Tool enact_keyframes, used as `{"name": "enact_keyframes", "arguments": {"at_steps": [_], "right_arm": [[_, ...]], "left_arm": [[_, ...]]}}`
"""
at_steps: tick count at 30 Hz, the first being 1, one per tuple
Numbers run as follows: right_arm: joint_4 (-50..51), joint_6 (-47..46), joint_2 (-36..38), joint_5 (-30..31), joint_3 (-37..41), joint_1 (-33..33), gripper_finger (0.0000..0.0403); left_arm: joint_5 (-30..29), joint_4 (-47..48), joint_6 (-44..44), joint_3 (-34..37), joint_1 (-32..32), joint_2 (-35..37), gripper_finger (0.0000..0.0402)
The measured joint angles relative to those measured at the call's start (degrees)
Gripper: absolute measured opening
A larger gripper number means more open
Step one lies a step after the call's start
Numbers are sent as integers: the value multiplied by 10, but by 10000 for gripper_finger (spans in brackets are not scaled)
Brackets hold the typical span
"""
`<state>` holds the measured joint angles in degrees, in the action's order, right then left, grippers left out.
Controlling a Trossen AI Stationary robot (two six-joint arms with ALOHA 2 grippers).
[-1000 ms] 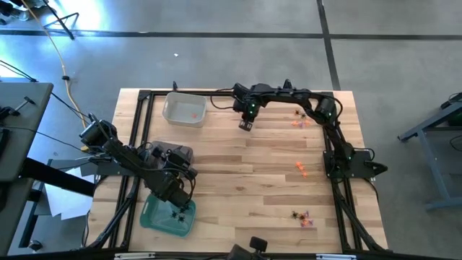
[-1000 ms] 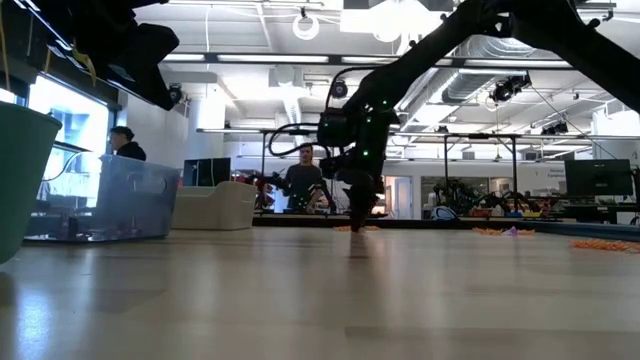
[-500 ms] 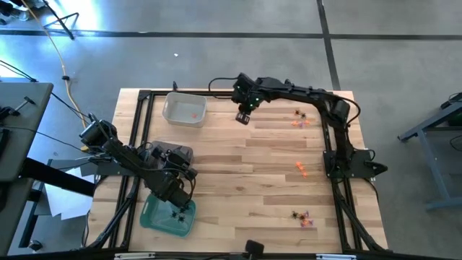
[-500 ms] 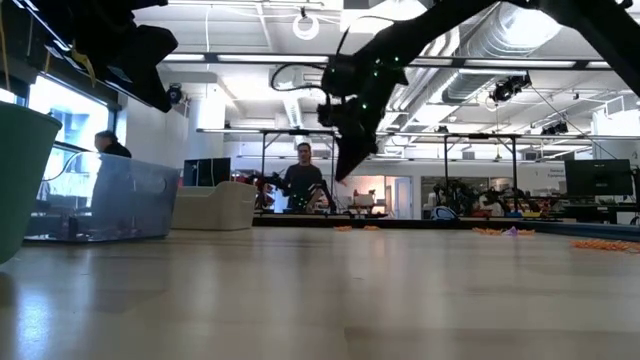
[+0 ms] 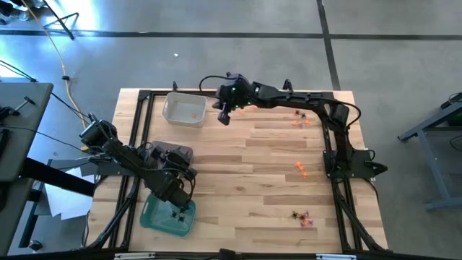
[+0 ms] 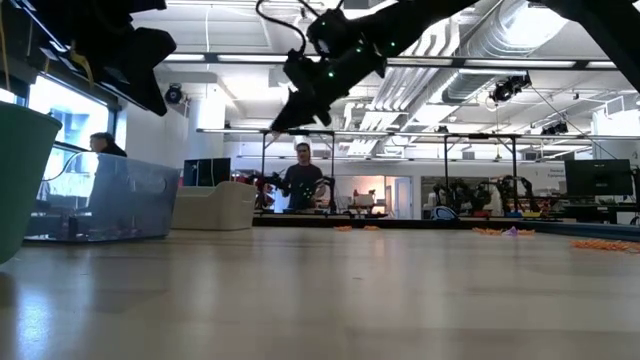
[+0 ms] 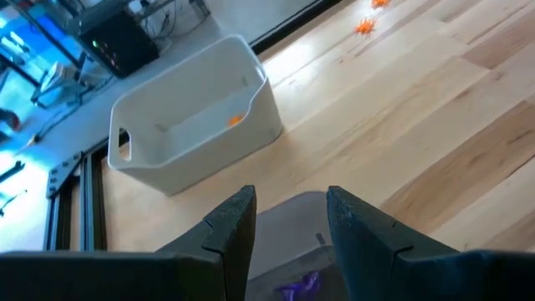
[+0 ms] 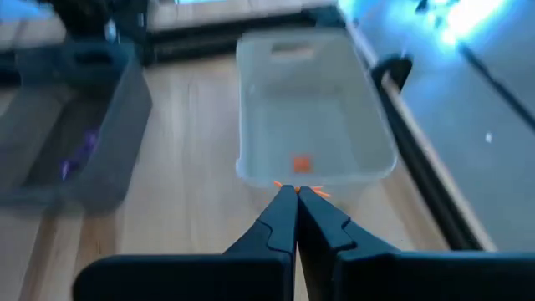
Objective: Sort Halloween decoration
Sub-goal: Put the top center orange spider into the gray bin
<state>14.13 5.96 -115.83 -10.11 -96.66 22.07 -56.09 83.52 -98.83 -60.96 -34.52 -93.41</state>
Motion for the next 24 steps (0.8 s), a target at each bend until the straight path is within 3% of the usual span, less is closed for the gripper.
{"name": "enact_keyframes", "arguments": {"at_steps": [18,24], "right_arm": [[-185,-52,-74,0,-1,21,0],[-260,-92,-112,-39,-1,35,0]], "left_arm": [[16,5,-16,-3,0,0,136],[12,9,-15,-3,0,0,136]]}}
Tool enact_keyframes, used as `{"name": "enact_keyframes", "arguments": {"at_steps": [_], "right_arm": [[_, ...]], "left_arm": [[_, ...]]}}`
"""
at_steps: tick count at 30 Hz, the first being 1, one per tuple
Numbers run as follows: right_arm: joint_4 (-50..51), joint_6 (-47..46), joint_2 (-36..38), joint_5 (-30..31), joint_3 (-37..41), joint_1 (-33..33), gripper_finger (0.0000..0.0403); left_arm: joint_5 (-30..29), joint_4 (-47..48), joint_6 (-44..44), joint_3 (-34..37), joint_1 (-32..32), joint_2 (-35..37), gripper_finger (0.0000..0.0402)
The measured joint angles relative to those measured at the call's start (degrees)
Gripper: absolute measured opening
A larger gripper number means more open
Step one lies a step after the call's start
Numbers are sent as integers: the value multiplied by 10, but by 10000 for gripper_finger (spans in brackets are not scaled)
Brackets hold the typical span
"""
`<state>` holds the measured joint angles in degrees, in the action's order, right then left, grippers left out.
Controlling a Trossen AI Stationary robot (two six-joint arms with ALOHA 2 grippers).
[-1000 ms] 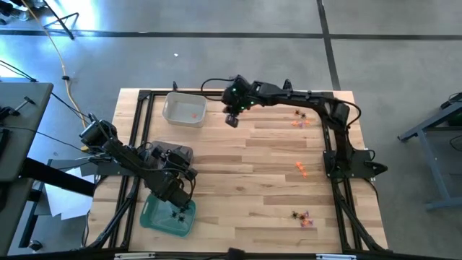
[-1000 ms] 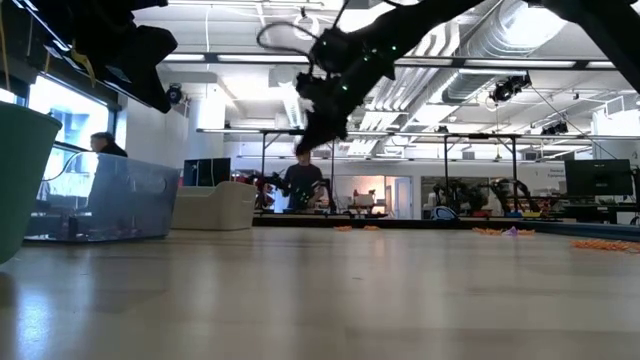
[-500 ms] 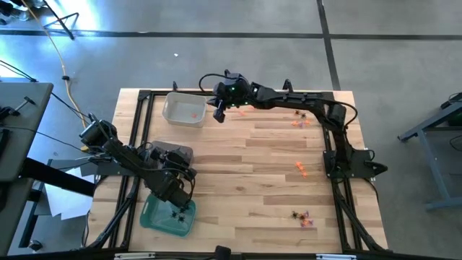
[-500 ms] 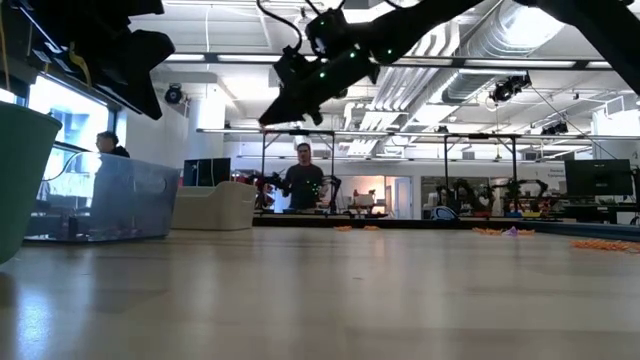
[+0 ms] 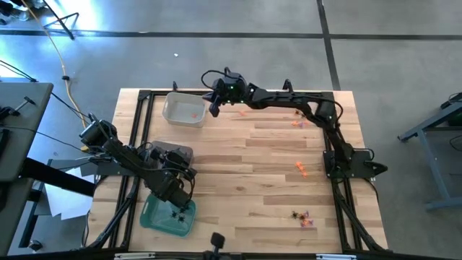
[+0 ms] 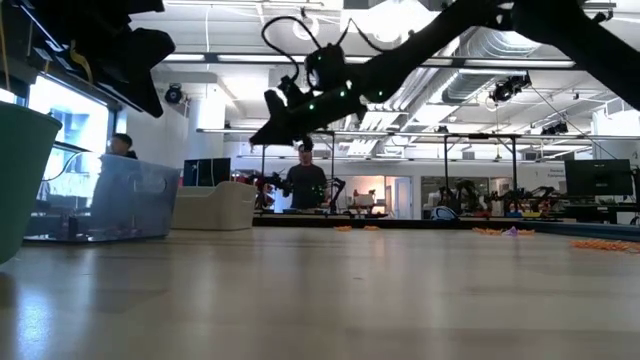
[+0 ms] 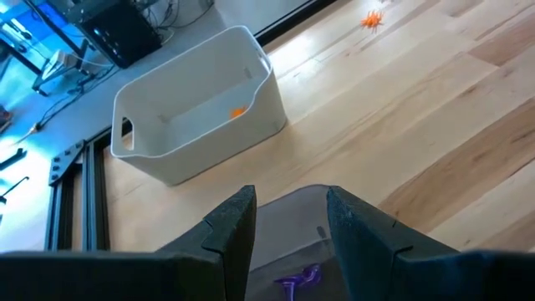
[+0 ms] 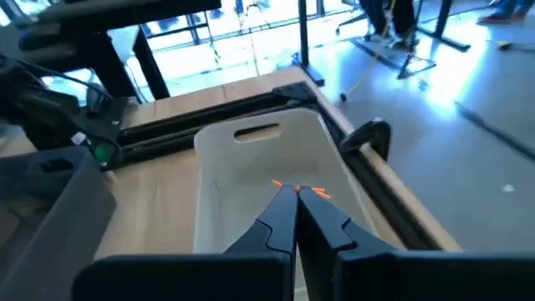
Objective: Sort Halloween decoration
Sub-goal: Put the top center orange spider into the gray bin
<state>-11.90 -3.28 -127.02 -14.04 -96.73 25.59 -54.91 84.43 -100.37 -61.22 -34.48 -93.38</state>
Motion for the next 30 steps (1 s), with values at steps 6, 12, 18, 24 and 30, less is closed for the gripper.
{"name": "enact_keyframes", "arguments": {"at_steps": [6,12,18,24,30], "right_arm": [[-6,-24,-50,-26,-39,2,0],[46,-42,-118,-60,-141,-5,0],[165,-23,-165,-58,-245,-7,0],[224,-23,-179,-52,-285,-5,0],[233,-16,-181,-29,-282,-4,0]], "left_arm": [[-9,2,10,0,12,0,136],[-10,2,30,0,30,0,136],[-10,2,31,0,35,0,136],[-10,2,31,0,34,0,136],[-10,2,31,0,34,0,136]]}}
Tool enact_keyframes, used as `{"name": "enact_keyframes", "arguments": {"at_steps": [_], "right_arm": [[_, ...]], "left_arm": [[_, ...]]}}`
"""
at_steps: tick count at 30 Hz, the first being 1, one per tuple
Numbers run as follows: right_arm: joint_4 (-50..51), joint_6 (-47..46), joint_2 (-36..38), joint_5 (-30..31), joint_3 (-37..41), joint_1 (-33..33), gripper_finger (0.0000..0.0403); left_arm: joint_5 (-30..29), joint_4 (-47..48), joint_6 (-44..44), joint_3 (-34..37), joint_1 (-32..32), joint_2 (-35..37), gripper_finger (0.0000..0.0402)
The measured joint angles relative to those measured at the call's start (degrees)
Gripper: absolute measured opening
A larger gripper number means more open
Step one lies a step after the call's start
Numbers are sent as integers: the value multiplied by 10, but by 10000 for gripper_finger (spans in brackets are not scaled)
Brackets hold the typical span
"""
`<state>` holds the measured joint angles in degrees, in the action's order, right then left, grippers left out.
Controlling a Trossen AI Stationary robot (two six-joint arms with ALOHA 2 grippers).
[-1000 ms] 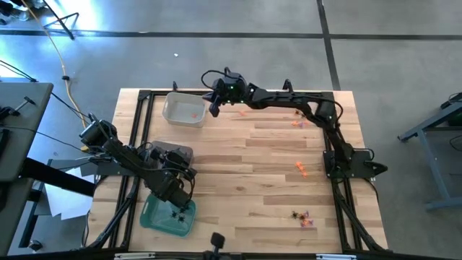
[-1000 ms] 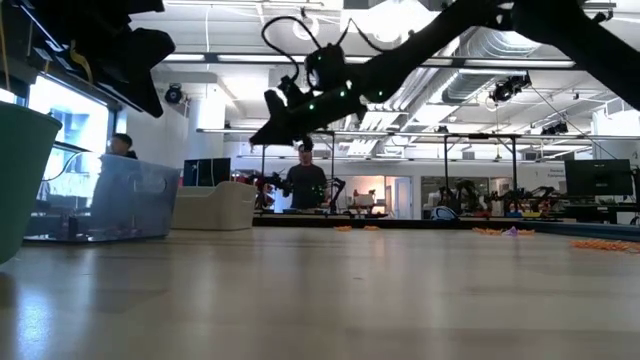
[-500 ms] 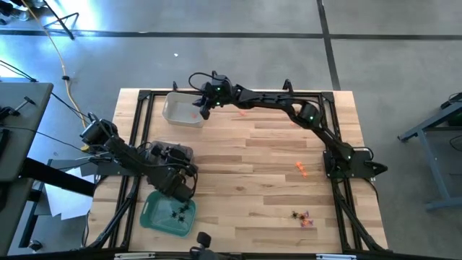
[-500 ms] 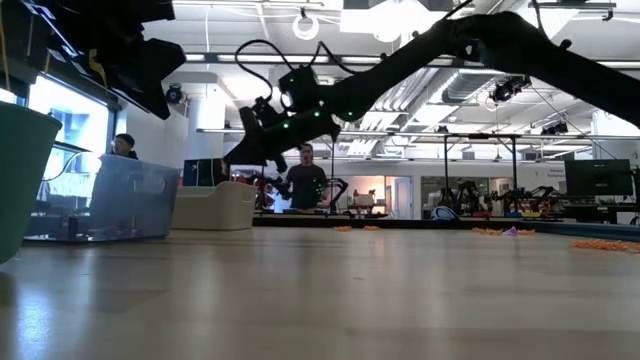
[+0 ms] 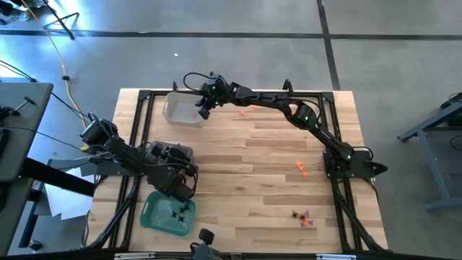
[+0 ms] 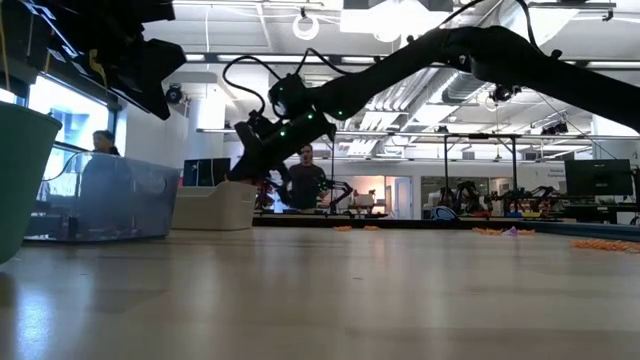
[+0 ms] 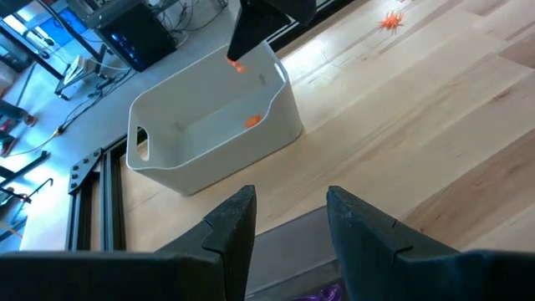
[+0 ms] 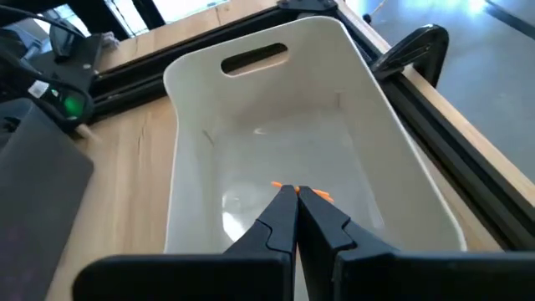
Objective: Sort Halloween decoration
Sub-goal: Put the top center orange spider into the gray bin
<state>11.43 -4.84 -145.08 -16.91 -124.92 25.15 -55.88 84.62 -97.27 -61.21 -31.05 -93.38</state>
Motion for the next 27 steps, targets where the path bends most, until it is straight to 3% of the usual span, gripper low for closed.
{"name": "enact_keyframes", "arguments": {"at_steps": [11,21,27], "right_arm": [[23,23,0,0,0,0,7],[29,21,0,4,1,0,125],[58,26,6,4,-6,1,139]], "left_arm": [[0,0,0,0,0,0,136],[0,-1,0,0,0,0,136],[6,-2,0,0,0,0,136]]}}
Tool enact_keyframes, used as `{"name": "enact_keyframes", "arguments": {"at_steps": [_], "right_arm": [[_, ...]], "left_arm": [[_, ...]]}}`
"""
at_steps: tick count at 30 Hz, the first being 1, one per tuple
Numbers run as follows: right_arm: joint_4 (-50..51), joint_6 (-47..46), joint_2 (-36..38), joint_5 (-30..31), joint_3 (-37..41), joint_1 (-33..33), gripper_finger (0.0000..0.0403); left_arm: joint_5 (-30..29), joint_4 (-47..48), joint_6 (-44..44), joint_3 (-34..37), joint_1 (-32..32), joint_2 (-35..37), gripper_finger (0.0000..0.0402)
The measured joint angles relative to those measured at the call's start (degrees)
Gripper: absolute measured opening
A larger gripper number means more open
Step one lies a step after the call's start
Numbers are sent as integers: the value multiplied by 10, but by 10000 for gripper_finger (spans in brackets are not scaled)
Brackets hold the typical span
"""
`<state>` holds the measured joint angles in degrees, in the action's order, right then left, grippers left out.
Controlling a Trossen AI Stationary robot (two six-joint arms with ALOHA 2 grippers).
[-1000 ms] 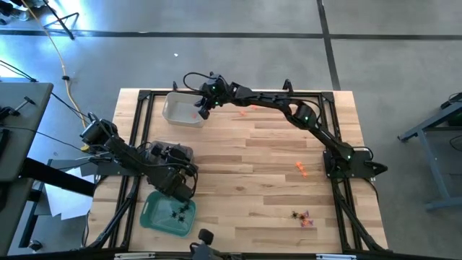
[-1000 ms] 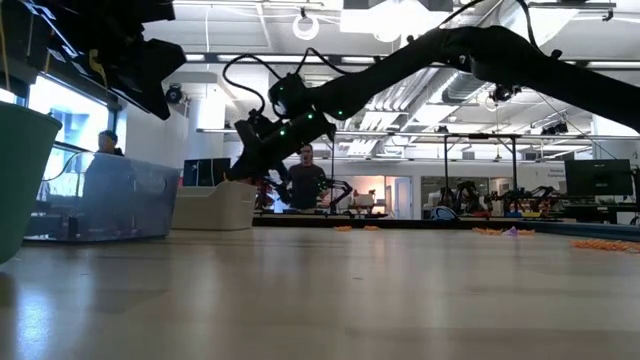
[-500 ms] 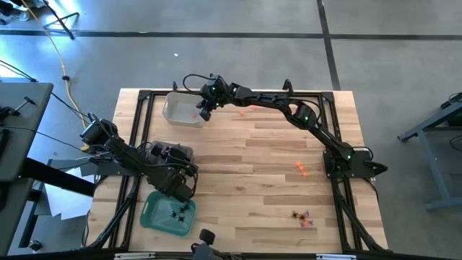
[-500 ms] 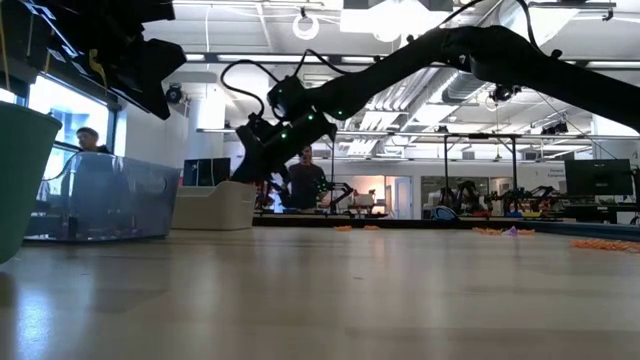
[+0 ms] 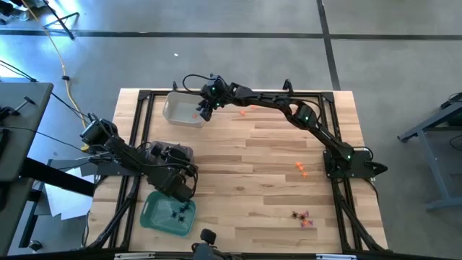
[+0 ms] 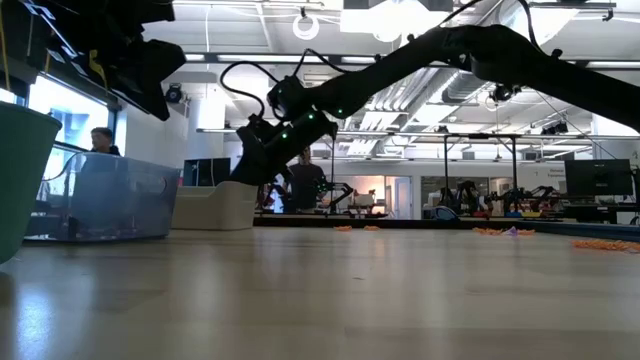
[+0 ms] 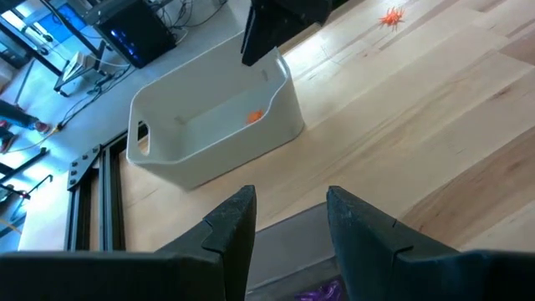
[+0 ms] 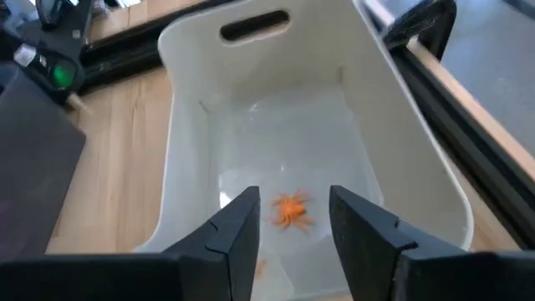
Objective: Sort Halloween decoration
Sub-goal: Put the top center orange spider into the gray bin
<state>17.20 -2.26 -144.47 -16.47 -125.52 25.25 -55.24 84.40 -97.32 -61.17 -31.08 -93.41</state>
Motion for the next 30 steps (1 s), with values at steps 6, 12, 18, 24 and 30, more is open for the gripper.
{"name": "enact_keyframes", "arguments": {"at_steps": [6,12,18,24,30], "right_arm": [[178,76,25,12,-74,8,121],[360,158,62,86,-64,15,105],[522,198,69,105,-63,25,93],[553,247,68,105,-63,32,85],[550,269,67,108,-63,62,83]], "left_arm": [[10,0,0,0,-1,0,136],[10,-3,1,0,-1,0,136],[6,-3,6,0,-1,0,136],[-15,-6,5,0,-1,0,136],[-56,-7,-1,0,3,0,136]]}}
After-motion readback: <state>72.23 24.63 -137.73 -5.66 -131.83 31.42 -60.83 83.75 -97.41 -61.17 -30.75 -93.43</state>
